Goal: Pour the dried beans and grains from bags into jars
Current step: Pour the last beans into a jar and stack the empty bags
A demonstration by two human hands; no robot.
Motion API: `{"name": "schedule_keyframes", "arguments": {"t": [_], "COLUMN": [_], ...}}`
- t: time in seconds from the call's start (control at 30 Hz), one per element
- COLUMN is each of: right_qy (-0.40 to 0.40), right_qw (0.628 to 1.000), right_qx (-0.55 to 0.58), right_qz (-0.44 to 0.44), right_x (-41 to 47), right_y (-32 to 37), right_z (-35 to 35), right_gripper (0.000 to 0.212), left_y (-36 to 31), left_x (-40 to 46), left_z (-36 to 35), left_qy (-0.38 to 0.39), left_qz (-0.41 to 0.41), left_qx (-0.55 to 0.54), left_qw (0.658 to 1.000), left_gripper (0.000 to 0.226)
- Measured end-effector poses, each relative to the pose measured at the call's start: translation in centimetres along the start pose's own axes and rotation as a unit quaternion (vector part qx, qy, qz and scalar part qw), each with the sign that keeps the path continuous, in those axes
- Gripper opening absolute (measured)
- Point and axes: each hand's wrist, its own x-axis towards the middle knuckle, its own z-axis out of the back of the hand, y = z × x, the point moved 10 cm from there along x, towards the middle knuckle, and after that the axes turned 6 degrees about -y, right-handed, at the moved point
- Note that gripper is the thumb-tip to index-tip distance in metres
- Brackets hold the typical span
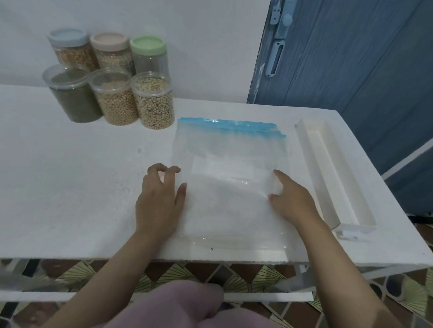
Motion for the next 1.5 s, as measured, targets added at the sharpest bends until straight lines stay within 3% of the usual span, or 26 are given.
{"name": "schedule_keyframes", "arguments": {"t": [0.13, 0.23, 0.33, 0.57, 0.67, 0.77, 0.83, 0.93, 1.07, 1.2, 1.33, 1.4, 1.47, 1.5], "right_qy": [-0.010, 0.021, 0.033, 0.065, 0.073, 0.064, 0.062, 0.057, 0.053, 0.071, 0.078, 0.082, 0.089, 0.092], "right_qw": [0.994, 0.996, 0.984, 0.968, 0.952, 0.935, 0.916, 0.905, 0.895, 0.861, 0.824, 0.820, 0.816, 0.794], "right_qx": [0.110, 0.079, 0.164, 0.240, 0.295, 0.341, 0.386, 0.408, 0.428, 0.478, 0.526, 0.533, 0.544, 0.577], "right_qz": [-0.010, -0.042, -0.061, -0.039, -0.050, -0.074, -0.094, -0.101, -0.115, -0.160, -0.195, -0.193, -0.173, -0.169], "right_x": [-0.2, -0.3, -0.6, -1.3, -1.4, -0.9, -0.2, 0.7, 1.1, 1.0, 0.9, 1.0, 1.0, 1.0], "right_y": [-0.1, -0.9, -1.1, 0.2, 0.3, 0.0, -0.4, -0.7, -1.2, -2.1, -2.2, -1.9, -1.3, -1.0], "right_z": [1.4, 1.4, 0.9, 1.0, 1.6, 2.5, 2.8, 3.2, 3.0, 2.2, 1.6, 1.3, 1.3, 1.4], "right_gripper": [0.067, 0.078, 0.084, 0.067, 0.053, 0.037, 0.035, 0.032, 0.030, 0.024, 0.012, 0.011, 0.011, 0.014], "left_y": [-0.7, 0.0, 0.2, 0.2, 0.7, 3.1, 3.8, 3.4, 2.3, 2.6, 2.7, 1.1, 0.2, 0.3], "left_x": [0.2, 0.1, 0.2, 0.3, 0.7, 0.9, 0.6, 0.2, 0.1, 0.2, 0.7, 1.1, 1.8, 2.3], "left_z": [-1.0, -2.5, -3.2, -3.5, -3.5, -3.5, -2.4, -1.6, -1.9, -2.6, -3.7, -2.6, -1.4, -0.9], "left_qy": [0.010, 0.059, 0.066, 0.067, 0.093, 0.185, 0.239, 0.279, 0.268, 0.276, 0.251, 0.196, 0.146, 0.121], "left_qz": [-0.070, -0.056, -0.054, -0.063, -0.040, 0.024, 0.034, 0.010, -0.058, -0.087, -0.112, -0.111, -0.047, 0.009], "left_qx": [-0.008, 0.004, 0.035, 0.056, -0.002, -0.169, -0.240, -0.221, -0.188, -0.203, -0.160, -0.226, -0.331, -0.363], "left_qw": [0.997, 0.997, 0.996, 0.994, 0.995, 0.968, 0.940, 0.935, 0.943, 0.935, 0.948, 0.948, 0.931, 0.924], "left_gripper": [0.023, 0.048, 0.051, 0.049, 0.051, 0.036, 0.053, 0.066, 0.070, 0.081, 0.066, 0.058, 0.035, 0.023]}}
